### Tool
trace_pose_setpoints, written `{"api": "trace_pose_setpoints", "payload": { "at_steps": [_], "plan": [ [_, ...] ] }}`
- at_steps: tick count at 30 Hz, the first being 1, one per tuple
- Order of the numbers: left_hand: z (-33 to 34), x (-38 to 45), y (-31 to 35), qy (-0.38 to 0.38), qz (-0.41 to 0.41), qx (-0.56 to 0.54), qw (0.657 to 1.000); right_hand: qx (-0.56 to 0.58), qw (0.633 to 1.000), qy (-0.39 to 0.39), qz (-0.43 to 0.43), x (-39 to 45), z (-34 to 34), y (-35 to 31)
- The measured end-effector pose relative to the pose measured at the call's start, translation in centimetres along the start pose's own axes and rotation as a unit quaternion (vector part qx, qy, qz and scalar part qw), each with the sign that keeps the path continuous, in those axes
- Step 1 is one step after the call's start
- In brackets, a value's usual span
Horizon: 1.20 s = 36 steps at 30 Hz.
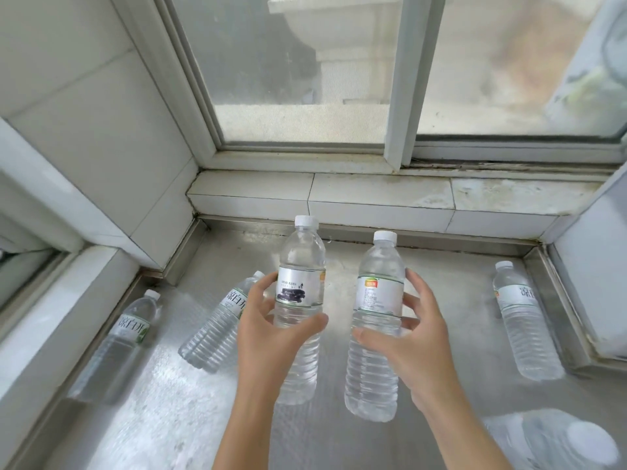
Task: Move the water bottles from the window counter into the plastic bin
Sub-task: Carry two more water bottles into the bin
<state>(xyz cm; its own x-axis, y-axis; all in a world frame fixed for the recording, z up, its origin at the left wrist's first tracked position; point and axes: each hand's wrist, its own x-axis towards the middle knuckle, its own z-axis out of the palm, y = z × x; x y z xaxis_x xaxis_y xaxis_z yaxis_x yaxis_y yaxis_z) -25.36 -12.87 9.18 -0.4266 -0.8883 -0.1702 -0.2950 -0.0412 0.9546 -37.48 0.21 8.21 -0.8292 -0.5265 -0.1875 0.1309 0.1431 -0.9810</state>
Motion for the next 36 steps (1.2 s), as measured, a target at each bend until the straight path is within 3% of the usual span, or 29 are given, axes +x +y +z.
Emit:
{"api": "trace_pose_setpoints", "payload": {
  "at_steps": [6, 13, 26, 36],
  "plan": [
    [-1.7, -5.0, 1.4, 0.024, 0.020, -0.021, 0.999, -0.010, 0.998, -0.050, -0.040, -3.7, -1.8, -2.0],
    [-3.1, -8.3, 3.2, 0.007, 0.071, -0.036, 0.997, -0.032, 0.994, -0.036, -0.099, -8.1, -2.8, -3.9],
    [-6.8, -13.8, 3.2, -0.113, 0.132, -0.088, 0.981, -0.057, 0.986, 0.075, -0.137, -19.5, -3.1, -4.9],
    [-7.2, -19.1, 2.6, -0.259, 0.136, -0.098, 0.951, -0.063, 0.970, 0.199, -0.122, -29.8, -4.4, -3.9]
  ]
}}
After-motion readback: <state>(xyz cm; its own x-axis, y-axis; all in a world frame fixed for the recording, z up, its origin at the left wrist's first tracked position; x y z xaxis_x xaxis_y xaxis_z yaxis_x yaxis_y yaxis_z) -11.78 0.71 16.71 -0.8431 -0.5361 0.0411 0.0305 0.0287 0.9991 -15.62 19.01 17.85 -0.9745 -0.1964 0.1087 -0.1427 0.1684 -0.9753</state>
